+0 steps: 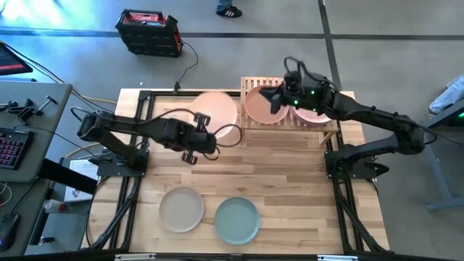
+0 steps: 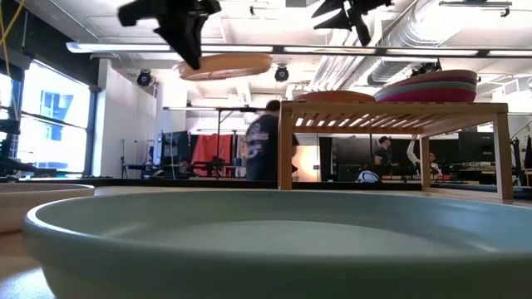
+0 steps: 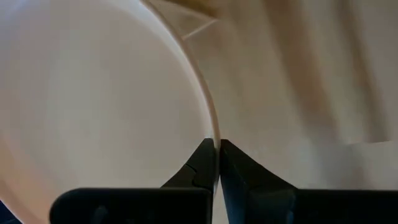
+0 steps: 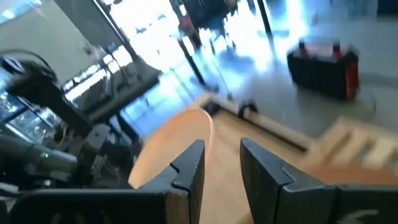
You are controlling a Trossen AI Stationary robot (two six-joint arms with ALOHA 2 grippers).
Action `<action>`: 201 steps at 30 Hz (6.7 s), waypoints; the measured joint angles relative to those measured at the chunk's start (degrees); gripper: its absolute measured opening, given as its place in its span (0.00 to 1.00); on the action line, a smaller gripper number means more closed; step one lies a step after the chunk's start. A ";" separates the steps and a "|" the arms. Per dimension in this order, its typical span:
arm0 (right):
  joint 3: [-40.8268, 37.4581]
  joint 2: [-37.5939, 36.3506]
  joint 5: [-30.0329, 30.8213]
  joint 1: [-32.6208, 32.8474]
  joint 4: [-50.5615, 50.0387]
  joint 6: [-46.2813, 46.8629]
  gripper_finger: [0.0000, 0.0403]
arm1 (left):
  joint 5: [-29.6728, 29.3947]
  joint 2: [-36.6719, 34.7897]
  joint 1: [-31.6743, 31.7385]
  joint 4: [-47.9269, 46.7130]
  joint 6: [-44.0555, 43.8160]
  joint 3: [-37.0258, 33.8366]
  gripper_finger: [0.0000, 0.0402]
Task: Place and stack plates onto a shelf
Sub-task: Stack the light orange plate on top of the brown plate on the shelf
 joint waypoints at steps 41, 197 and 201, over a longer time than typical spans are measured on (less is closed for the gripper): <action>41.39 29.35 -6.42 -10.42 -39.74 -9.01 0.21 | -2.74 0.00 14.33 8.19 31.83 2.82 0.00; 52.75 32.74 -24.32 -32.83 -70.93 -28.66 0.00 | -5.35 0.68 21.86 11.97 14.61 2.82 0.21; 52.75 32.74 -26.41 -33.89 -72.42 -29.83 0.00 | -3.66 0.68 22.55 11.98 14.46 2.82 0.21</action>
